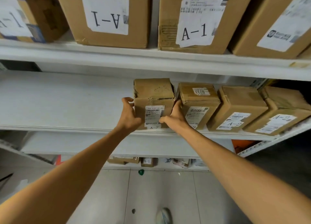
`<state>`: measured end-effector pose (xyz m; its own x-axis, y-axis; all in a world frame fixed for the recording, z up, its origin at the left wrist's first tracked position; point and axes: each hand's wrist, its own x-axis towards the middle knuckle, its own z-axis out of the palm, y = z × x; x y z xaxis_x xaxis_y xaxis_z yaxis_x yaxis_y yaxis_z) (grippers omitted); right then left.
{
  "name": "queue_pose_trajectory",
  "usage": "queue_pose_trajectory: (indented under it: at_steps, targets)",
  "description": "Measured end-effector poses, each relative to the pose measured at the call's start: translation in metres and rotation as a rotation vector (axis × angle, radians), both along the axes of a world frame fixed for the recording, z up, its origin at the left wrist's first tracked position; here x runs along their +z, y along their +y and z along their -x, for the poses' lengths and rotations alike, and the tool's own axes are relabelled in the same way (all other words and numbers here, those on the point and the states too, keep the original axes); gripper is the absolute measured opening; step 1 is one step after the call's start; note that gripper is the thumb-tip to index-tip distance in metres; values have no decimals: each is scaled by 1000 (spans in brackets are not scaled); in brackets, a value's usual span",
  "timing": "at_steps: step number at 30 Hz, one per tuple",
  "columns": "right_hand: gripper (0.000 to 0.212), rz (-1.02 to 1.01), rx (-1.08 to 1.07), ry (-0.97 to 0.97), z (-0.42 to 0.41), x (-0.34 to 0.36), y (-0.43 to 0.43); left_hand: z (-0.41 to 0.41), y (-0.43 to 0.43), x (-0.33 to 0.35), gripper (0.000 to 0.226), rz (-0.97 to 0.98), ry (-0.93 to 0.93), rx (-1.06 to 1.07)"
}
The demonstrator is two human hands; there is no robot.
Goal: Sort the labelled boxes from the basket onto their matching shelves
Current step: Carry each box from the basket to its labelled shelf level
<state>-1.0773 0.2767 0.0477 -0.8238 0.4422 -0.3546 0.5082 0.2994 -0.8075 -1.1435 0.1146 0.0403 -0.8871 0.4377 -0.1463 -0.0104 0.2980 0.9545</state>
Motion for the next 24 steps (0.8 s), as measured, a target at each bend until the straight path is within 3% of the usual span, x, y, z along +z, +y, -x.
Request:
queue_pose_trajectory:
  at_steps: [7,11,15,21,24]
  targets:
    - [96,-29,88,-11,-9,6,1,2,-2,1,70,46,-28,5]
    - [106,-48,125,-37,-11,10,6,-4,4,9,66,94,-78,13]
    - [115,-120,220,-79,-10,19,14,-20,10,10,93,132,-95,88]
    - [101,-263,326,-132,-17,48,8,-55,-5,42,86,403,72,209]
    - [97,-394,277,-50,-21,64,-1,-63,-29,66,80,542,183,178]
